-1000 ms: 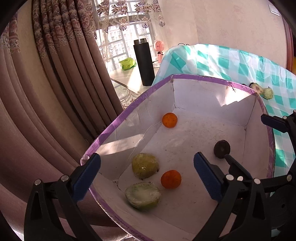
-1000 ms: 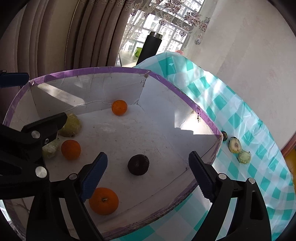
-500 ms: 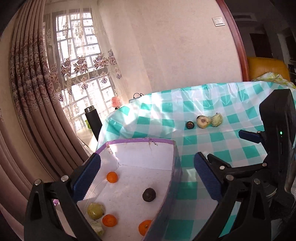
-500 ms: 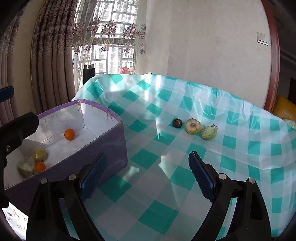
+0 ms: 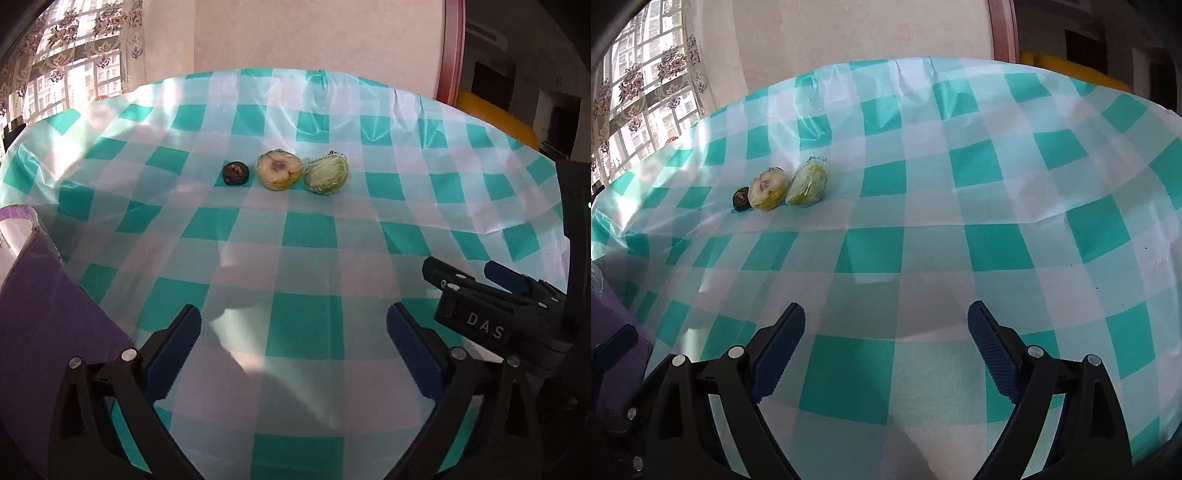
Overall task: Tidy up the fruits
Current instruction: 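Grasp the green wrapped fruit half with the right tool while the left tool grasps the wrapped pear half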
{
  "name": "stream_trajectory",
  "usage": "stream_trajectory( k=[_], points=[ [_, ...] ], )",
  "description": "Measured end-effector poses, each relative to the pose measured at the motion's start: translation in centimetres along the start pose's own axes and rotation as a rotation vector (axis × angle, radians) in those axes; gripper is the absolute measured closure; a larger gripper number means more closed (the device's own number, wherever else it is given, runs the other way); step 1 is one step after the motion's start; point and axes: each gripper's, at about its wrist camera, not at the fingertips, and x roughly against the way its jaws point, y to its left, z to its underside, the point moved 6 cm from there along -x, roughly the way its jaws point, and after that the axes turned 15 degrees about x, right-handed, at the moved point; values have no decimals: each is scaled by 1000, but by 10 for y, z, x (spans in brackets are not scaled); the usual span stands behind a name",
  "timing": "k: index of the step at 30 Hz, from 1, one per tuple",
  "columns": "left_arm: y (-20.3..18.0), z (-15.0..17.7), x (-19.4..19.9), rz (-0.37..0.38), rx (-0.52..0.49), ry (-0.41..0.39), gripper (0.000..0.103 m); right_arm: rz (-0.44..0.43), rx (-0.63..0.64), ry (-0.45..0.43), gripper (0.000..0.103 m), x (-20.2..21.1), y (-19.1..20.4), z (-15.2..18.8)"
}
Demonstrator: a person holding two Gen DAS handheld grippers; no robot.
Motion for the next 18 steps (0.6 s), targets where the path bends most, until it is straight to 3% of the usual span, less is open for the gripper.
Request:
stream_trajectory(
  k=[3, 9, 18],
  points=[
    [14, -10, -23, 6, 93, 33, 3, -39, 31, 30, 16, -28, 10, -24],
    [36, -15, -31, 100, 230, 92, 3, -59, 92, 69, 16, -86, 28, -77],
    [25, -10, -36, 87, 186, 121, 2, -42, 216, 107, 17, -137, 64, -121]
  ],
)
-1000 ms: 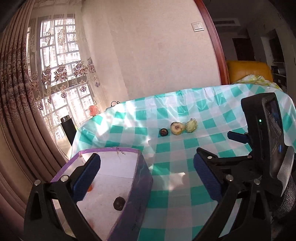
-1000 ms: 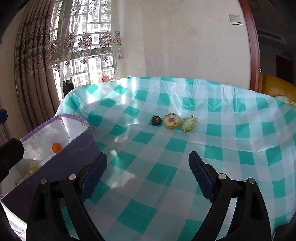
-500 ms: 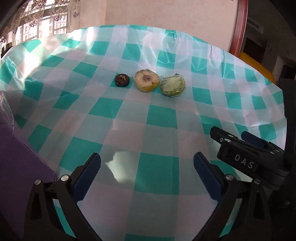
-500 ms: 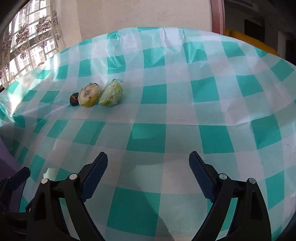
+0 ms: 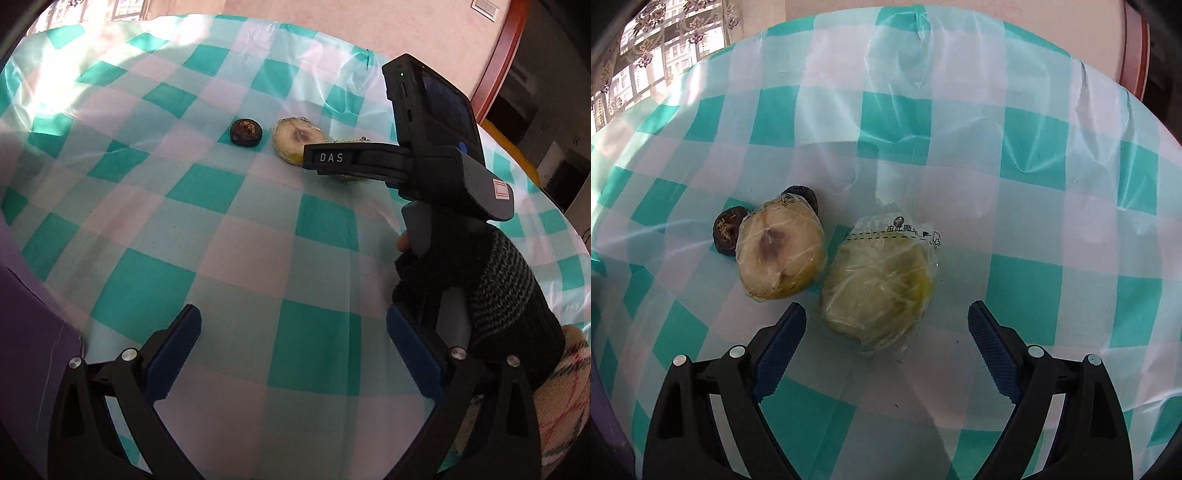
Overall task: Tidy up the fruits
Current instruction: 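Grasp the green wrapped fruit half with the right tool while the left tool grasps the wrapped pear half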
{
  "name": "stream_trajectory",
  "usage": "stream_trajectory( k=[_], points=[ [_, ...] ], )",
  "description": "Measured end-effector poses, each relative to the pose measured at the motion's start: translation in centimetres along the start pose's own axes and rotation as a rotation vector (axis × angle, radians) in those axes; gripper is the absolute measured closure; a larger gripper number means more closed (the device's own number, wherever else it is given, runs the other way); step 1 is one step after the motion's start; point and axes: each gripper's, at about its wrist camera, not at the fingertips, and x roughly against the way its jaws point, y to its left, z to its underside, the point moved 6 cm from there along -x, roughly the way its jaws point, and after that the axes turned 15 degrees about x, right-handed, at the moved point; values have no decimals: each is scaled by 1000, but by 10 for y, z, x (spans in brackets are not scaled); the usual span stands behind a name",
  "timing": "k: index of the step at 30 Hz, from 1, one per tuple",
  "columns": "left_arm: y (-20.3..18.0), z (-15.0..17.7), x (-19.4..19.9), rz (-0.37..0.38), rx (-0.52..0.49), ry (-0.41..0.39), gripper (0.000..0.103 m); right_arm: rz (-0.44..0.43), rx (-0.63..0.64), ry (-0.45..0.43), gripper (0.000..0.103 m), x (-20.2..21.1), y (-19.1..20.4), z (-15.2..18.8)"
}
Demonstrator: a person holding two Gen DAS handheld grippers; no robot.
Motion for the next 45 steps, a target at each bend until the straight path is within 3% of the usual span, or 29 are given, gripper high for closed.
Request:
stream_trajectory(
  k=[2, 4, 5, 12, 19, 27, 30, 32, 36, 41, 45],
  points=[
    [0, -1, -3, -10, 1, 7, 2, 8, -4, 9, 22, -5, -3, -3],
    [1, -4, -4, -27, 11, 1, 2, -36, -30, 12, 48, -7, -6, 0],
    [2, -6, -6, -34, 17, -3, 2, -49, -57, 4, 50, -6, -10, 1],
    [4, -44, -32, -103, 91, -41, 2, -194, -445, -177, 49, 11, -75, 27],
    [-25, -93, -86, -150, 109, -65, 2, -157, -515, -258, 48, 21, -93, 27],
    [-43, -139, -135, -236, 125, -67, 3, -155, -524, -264, 48, 21, -95, 25],
    [-41, -147, -138, -281, 126, -91, 12, -153, -516, -255, 48, 20, -93, 25],
    [-42, -148, -135, -253, 125, -112, 40, -153, -513, -253, 48, 20, -93, 25],
    [-35, -153, -125, -219, 163, -142, 41, -147, -525, -253, 48, 19, -93, 25],
    [-26, -158, -104, -124, 211, -227, 41, -154, -534, -260, 48, 18, -95, 25],
    [-17, -161, -96, -105, 260, -259, 41, -153, -549, -250, 48, 16, -97, 25]
  ],
)
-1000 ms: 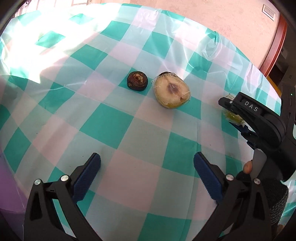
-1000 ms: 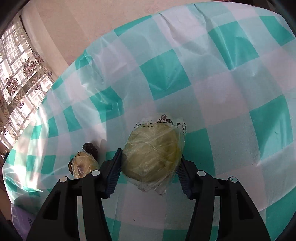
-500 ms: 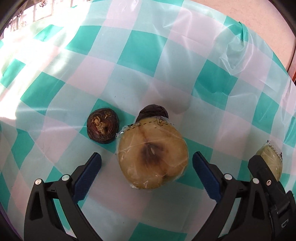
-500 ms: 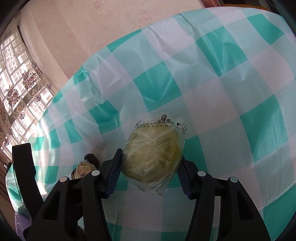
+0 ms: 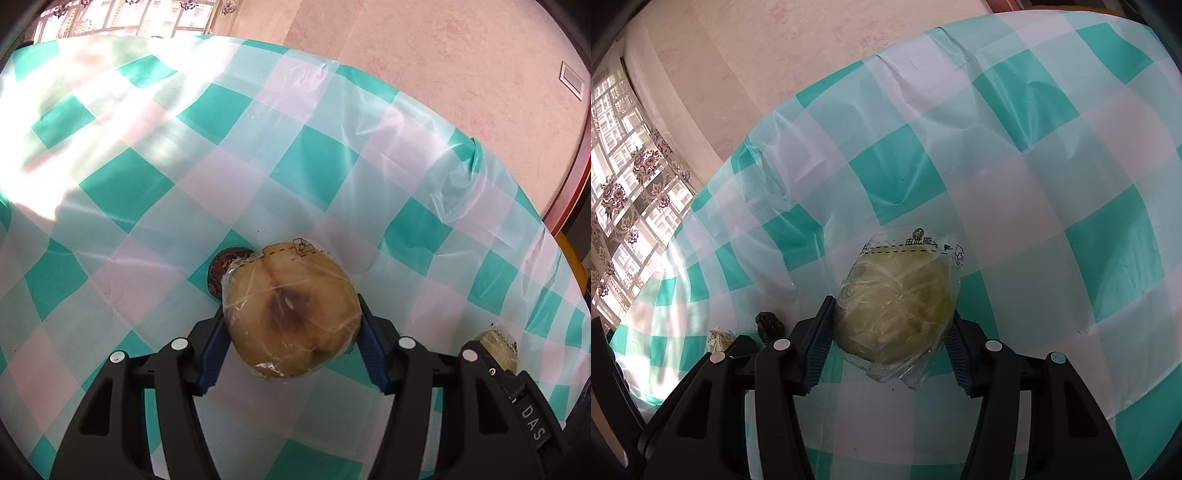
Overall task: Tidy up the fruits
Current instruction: 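Grasp the green wrapped fruit half with the right tool while the left tool grasps the wrapped pear half, then lift both held fruits and carry them over the purple box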
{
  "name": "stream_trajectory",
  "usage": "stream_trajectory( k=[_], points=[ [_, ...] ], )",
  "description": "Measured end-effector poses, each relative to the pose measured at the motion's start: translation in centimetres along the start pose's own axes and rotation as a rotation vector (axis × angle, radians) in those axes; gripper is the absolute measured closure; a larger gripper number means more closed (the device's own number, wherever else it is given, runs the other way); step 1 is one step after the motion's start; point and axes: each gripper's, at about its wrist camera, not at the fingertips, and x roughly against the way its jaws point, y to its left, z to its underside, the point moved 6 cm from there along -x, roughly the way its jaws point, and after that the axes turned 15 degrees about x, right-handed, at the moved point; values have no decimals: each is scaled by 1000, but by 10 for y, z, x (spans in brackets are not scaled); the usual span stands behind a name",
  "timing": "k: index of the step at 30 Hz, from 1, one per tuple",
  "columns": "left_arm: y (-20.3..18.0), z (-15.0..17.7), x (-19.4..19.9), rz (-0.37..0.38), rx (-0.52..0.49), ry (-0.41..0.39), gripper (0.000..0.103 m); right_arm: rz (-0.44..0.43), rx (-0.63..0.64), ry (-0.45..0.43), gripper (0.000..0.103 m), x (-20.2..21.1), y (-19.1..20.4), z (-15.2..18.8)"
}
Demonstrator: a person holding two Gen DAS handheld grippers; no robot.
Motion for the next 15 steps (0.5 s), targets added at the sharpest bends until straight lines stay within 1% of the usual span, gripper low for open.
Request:
stream_trajectory(
  k=[3, 5, 10, 13, 15],
  points=[
    [7, 0, 7, -13, 33, -20, 41, 9, -9, -3, 48, 2, -2, 0],
    [13, 7, 15, -20, 61, -17, 41, 9, -13, -7, 48, 3, -3, 0],
    [32, 28, 39, -9, 102, 28, 41, 11, -13, -15, 48, 5, -2, 1],
    [44, 44, 55, -7, 107, 51, 41, -18, -22, -32, 48, 11, -4, 1],
    [53, 56, 69, 1, 97, 59, 41, -30, -39, -62, 48, 21, -8, 3]
  ],
)
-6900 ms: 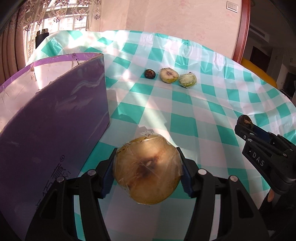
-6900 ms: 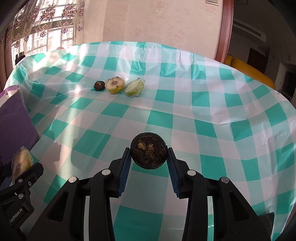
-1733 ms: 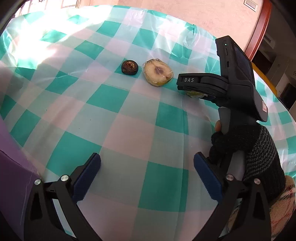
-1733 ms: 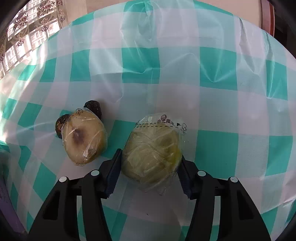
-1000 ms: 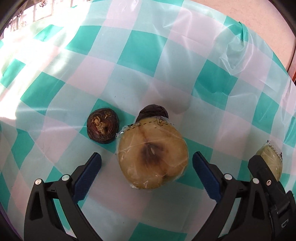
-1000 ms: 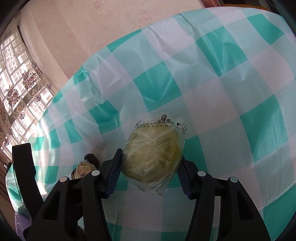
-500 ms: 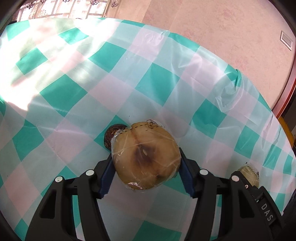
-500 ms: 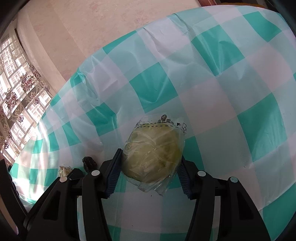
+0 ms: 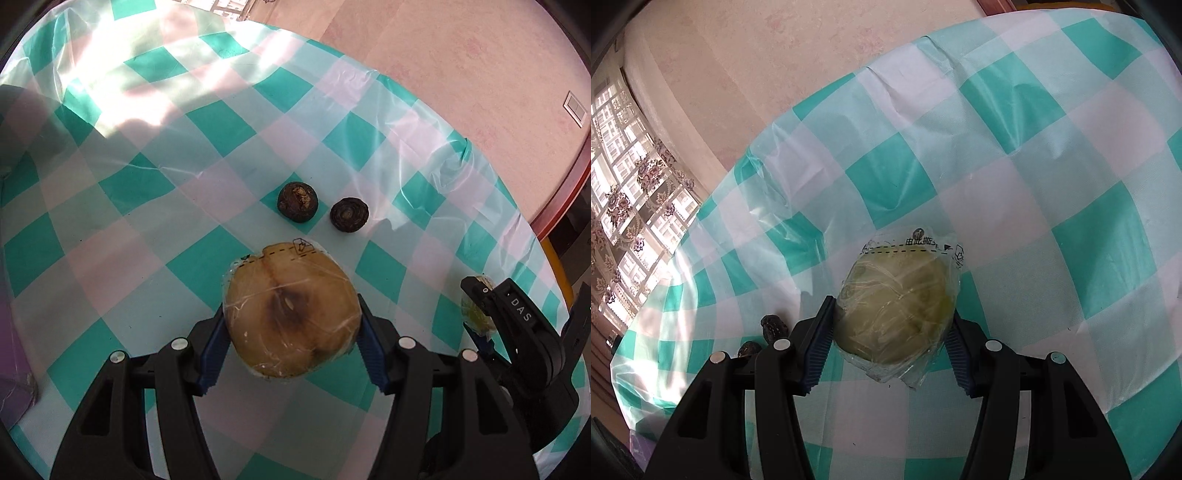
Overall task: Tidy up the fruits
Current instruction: 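Lift both held fruits and carry them over the purple box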
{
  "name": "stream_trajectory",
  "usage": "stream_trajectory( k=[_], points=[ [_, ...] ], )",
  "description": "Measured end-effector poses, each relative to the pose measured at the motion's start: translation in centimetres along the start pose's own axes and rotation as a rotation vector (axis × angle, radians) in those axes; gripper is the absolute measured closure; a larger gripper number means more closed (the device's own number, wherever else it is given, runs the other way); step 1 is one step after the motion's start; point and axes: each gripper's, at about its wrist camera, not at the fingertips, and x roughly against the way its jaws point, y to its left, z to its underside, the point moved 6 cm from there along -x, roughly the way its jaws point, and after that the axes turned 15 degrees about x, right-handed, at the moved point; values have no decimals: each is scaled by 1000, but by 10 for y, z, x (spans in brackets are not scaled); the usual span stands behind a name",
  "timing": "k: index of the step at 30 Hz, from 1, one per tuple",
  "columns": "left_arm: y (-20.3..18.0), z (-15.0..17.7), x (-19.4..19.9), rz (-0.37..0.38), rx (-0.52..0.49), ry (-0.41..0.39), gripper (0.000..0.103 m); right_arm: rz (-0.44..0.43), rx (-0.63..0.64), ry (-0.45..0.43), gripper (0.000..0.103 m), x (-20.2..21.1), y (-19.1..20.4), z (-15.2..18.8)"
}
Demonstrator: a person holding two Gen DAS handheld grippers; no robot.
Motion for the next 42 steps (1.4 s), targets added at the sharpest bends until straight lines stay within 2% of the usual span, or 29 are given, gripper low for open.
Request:
stream_trajectory(
  k=[5, 10, 14, 22, 33, 38, 42],
  points=[
    [21, 22, 35, 17, -84, -26, 41, 27, -34, -8, 48, 28, -9, 17],
    [36, 24, 52, 19, -77, -14, 41, 64, 8, 5, 48, 60, -4, 40],
    [50, 32, 73, 24, -113, -27, 41, 78, 52, 12, 48, 85, 4, 59],
    [74, 53, 112, 58, -176, -18, 41, 57, 83, 21, 48, 133, 14, 96],
    [91, 86, 155, 148, -257, 32, 41, 2, 110, 120, 48, 168, 18, 137],
    [94, 100, 171, 154, -304, 38, 41, -19, 170, 151, 48, 187, 28, 155],
    [99, 107, 188, 141, -331, 29, 41, -19, 239, 137, 48, 203, 42, 164]
  ],
)
